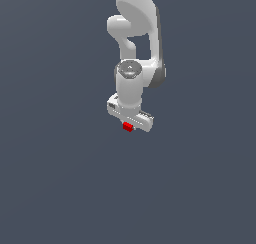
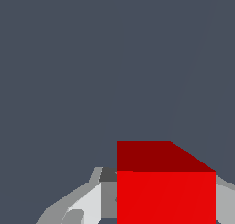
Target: Pick up the red cube and move it to a goal position.
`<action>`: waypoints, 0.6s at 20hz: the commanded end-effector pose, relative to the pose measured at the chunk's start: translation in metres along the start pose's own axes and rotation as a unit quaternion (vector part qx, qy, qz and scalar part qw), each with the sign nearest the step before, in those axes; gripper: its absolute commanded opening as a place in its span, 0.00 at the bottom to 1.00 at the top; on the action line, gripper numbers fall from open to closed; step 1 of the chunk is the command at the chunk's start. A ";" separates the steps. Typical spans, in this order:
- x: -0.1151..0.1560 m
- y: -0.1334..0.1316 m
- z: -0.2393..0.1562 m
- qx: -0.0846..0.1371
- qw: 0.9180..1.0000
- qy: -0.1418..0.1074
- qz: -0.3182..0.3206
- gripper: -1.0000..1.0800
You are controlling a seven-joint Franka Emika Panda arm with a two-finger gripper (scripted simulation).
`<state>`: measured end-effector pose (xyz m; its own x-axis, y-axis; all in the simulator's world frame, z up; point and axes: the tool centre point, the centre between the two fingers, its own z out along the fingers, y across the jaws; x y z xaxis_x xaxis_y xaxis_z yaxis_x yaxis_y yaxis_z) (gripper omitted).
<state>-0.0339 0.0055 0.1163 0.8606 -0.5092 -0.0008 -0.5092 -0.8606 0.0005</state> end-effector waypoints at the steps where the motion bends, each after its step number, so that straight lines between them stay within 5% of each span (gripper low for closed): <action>1: -0.002 0.004 -0.027 0.000 1.000 0.000 0.000 0.00; 12: -0.013 0.023 -0.150 0.000 1.000 0.000 0.000 0.00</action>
<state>-0.0539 -0.0062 0.2503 0.8601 -0.5101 0.0005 -0.5101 -0.8601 -0.0006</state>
